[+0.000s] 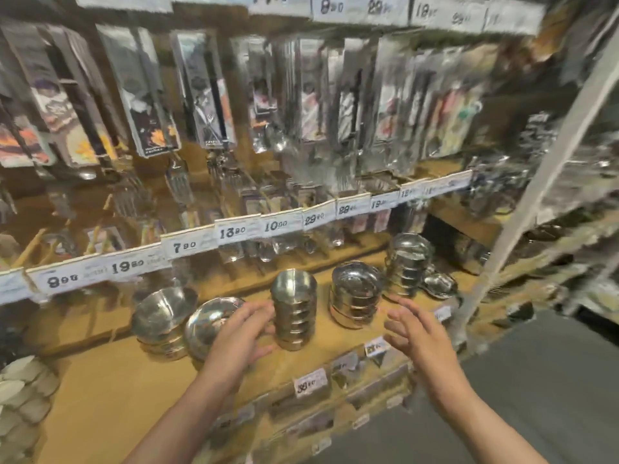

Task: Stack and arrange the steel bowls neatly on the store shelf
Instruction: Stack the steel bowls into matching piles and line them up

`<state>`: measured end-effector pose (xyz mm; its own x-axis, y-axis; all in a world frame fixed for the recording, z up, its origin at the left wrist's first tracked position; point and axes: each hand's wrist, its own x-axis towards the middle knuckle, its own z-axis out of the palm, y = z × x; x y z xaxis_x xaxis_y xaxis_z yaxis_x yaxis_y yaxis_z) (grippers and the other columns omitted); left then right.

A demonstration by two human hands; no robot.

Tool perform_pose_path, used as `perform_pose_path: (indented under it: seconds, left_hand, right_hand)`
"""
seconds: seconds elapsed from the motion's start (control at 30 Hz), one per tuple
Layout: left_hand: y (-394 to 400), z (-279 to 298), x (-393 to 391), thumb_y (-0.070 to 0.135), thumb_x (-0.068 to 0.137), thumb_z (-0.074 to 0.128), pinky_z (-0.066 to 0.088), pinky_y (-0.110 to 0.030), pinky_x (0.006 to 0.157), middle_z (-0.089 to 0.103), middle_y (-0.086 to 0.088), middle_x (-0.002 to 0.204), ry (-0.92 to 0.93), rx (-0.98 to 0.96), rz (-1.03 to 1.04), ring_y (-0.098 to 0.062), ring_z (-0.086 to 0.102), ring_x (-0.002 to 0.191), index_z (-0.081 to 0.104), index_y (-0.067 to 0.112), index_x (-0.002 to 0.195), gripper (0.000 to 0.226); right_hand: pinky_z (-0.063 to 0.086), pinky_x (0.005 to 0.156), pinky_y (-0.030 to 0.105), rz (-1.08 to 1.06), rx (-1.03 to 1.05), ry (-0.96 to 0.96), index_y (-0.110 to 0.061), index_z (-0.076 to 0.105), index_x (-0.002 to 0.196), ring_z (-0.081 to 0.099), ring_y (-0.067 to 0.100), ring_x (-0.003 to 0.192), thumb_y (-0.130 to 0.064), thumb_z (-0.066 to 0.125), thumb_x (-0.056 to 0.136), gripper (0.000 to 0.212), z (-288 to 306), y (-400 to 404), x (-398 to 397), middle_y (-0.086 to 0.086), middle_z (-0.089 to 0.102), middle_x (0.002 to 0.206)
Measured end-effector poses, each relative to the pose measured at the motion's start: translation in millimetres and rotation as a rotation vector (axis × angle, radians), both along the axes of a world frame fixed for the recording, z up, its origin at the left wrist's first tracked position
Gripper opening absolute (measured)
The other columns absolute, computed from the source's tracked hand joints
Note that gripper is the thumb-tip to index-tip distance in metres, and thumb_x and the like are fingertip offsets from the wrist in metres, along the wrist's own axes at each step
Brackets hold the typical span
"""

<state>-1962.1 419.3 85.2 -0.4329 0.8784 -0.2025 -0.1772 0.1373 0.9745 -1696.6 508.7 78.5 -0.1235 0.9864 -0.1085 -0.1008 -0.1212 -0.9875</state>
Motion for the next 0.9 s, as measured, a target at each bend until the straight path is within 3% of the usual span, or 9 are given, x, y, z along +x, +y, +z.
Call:
perform_pose_path:
  seconds: [0.13,0.3,0.47,0.57,0.63,0.7,0.9]
  left_hand:
    - [25,-8,60,0.038,0.095,0.065,0.058,-0.033,0.081,0.073,0.002,0.107,0.004,-0.019,-0.061,-0.013,0.068,0.099,0.075,0.036,0.101,0.012]
    - [47,-24,128,0.03,0.099,0.061,0.055,-0.044,0.098,0.072,0.001,0.107,-0.024,-0.065,-0.051,-0.018,0.067,0.105,0.071,0.026,0.113,0.018]
    - [63,-34,170,0.03,0.1,0.059,0.055,-0.038,0.091,0.073,-0.001,0.104,-0.066,-0.097,-0.004,-0.018,0.068,0.102,0.071,0.019,0.109,0.018]
    - [69,-38,181,0.032,0.1,0.06,0.055,-0.04,0.094,0.072,-0.001,0.105,-0.078,-0.121,0.028,-0.018,0.067,0.102,0.071,0.02,0.109,0.018]
    - [71,-41,183,0.033,0.1,0.06,0.055,-0.041,0.097,0.07,-0.003,0.108,-0.078,-0.134,0.045,-0.019,0.066,0.104,0.07,0.02,0.113,0.022]
    - [74,-44,184,0.033,0.099,0.06,0.055,-0.042,0.097,0.069,-0.004,0.11,-0.07,-0.152,0.063,-0.021,0.066,0.105,0.07,0.018,0.117,0.025]
    - [96,-59,173,0.035,0.098,0.061,0.055,-0.037,0.083,0.069,-0.003,0.108,-0.071,-0.202,0.09,-0.022,0.066,0.102,0.069,0.016,0.116,0.027]
  right_hand:
    - [0.051,0.066,0.025,-0.014,-0.046,0.035,-0.012,0.058,0.129,0.063,0.009,0.069,-0.025,0.054,0.102,0.03,-8,6,74,-0.002,0.065,0.083]
    - [0.053,0.062,0.021,-0.074,-0.101,-0.042,-0.018,0.067,0.117,0.069,0.014,0.082,-0.031,0.054,0.102,0.024,-9,10,155,-0.001,0.075,0.095]
    - [0.042,0.05,0.016,-0.027,-0.123,0.005,-0.004,0.064,0.116,0.053,0.012,0.063,-0.023,0.05,0.104,0.026,-5,27,199,0.008,0.058,0.084]
    - [0.047,0.062,0.024,0.0,-0.121,-0.019,-0.005,0.064,0.115,0.055,0.018,0.071,-0.025,0.05,0.104,0.027,-9,39,206,0.006,0.058,0.086]
    - [0.054,0.076,0.032,-0.018,-0.138,-0.027,-0.012,0.066,0.119,0.065,0.022,0.085,-0.028,0.051,0.103,0.026,-14,45,207,0.007,0.067,0.097]
    - [0.055,0.08,0.034,-0.022,-0.162,-0.028,-0.017,0.067,0.117,0.069,0.022,0.093,-0.031,0.052,0.103,0.025,-20,51,206,0.007,0.07,0.103]
    - [0.055,0.081,0.038,-0.01,-0.202,-0.018,-0.009,0.068,0.105,0.066,0.015,0.076,-0.028,0.053,0.102,0.024,-40,85,205,0.004,0.066,0.081]
